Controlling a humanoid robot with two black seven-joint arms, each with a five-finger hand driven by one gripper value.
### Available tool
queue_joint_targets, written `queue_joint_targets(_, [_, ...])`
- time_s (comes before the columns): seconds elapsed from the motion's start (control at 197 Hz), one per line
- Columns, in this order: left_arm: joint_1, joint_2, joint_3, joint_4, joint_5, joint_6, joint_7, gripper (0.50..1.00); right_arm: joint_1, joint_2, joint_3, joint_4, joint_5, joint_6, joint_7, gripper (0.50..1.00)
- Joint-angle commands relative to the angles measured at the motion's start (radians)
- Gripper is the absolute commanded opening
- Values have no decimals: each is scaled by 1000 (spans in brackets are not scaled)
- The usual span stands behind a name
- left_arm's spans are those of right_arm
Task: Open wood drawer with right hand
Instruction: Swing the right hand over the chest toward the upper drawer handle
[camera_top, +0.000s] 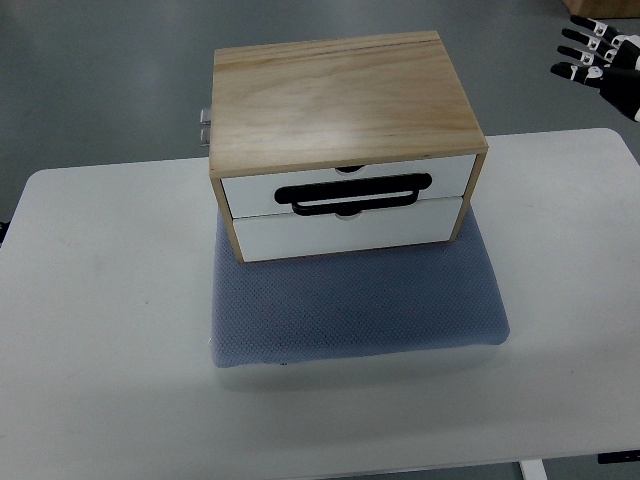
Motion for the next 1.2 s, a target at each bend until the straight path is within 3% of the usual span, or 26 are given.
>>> queue_joint_targets(0.0, [2, 0, 0, 0, 0, 0, 0, 1000, 59, -49, -91, 46, 2, 8, 41, 944])
queue_joint_targets(0.086, [2, 0, 0, 0, 0, 0, 0, 1000, 93, -87, -138, 78, -3, 48, 43, 944])
queue_joint_targets(0.198, [0, 0, 0, 0, 0, 0, 0, 1000, 153, -155, -212, 109, -10, 202, 44, 944])
queue_joint_targets(0.468, [0, 0, 0, 0, 0, 0, 0, 1000, 208, -214, -230, 213, -181, 202, 60, 944])
queue_joint_targets(0.737, [0, 0, 0, 0, 0, 0, 0, 1000, 311, -280, -220, 477, -342, 202, 70, 944])
queue_joint_targets(1.037, [2, 0, 0, 0, 0, 0, 0, 1000, 360, -268, -218, 750, -460, 202, 60, 944])
queue_joint_targets(1.195, [0, 0, 0, 0, 0, 0, 0, 1000, 360, -225, -218, 813, -544, 202, 58, 944])
